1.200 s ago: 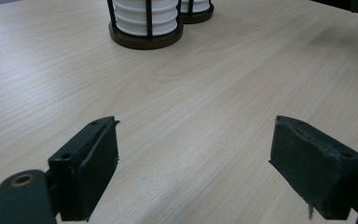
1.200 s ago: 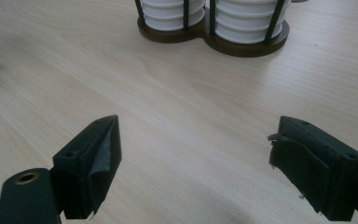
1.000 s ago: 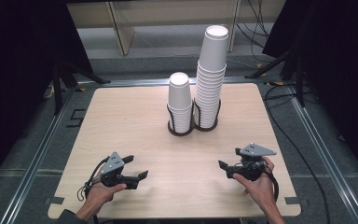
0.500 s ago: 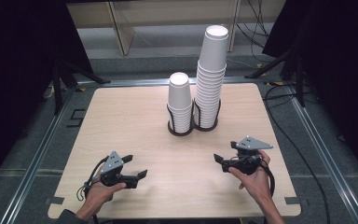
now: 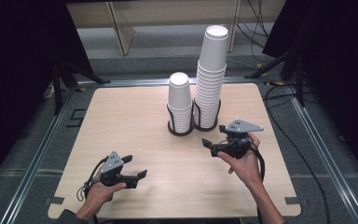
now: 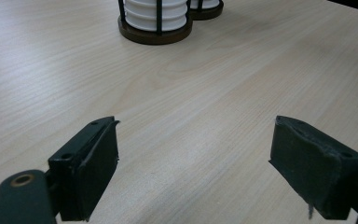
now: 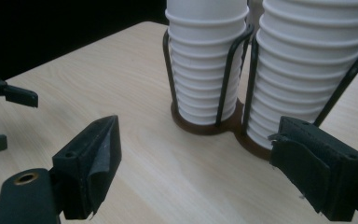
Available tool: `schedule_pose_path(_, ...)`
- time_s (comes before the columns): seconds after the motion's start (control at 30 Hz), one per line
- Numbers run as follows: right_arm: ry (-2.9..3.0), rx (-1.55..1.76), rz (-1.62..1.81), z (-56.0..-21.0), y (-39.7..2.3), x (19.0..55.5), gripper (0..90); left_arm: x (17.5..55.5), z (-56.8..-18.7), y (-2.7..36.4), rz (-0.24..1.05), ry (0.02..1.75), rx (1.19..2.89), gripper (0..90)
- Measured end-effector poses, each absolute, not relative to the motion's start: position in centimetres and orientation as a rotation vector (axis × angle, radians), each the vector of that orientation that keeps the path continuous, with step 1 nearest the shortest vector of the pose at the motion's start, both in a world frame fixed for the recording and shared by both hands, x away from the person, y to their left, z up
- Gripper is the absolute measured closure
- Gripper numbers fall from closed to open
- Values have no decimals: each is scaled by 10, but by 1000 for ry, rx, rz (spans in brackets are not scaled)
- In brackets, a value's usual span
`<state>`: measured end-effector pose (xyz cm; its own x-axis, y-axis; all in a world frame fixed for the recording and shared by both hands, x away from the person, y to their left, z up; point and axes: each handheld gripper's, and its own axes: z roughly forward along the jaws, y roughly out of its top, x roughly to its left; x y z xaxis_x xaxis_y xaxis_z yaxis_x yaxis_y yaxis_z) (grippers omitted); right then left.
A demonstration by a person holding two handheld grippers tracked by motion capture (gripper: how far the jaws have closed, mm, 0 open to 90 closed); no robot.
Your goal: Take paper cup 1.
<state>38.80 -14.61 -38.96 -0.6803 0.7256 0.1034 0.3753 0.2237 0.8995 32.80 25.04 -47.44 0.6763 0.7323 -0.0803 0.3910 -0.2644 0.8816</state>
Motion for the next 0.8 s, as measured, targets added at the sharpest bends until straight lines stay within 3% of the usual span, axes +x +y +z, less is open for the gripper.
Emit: schedule_pose_path(0.8, 2131, 972, 1483, -358, -105, 419, 174, 327, -473, 251, 430, 889, 1888, 147)
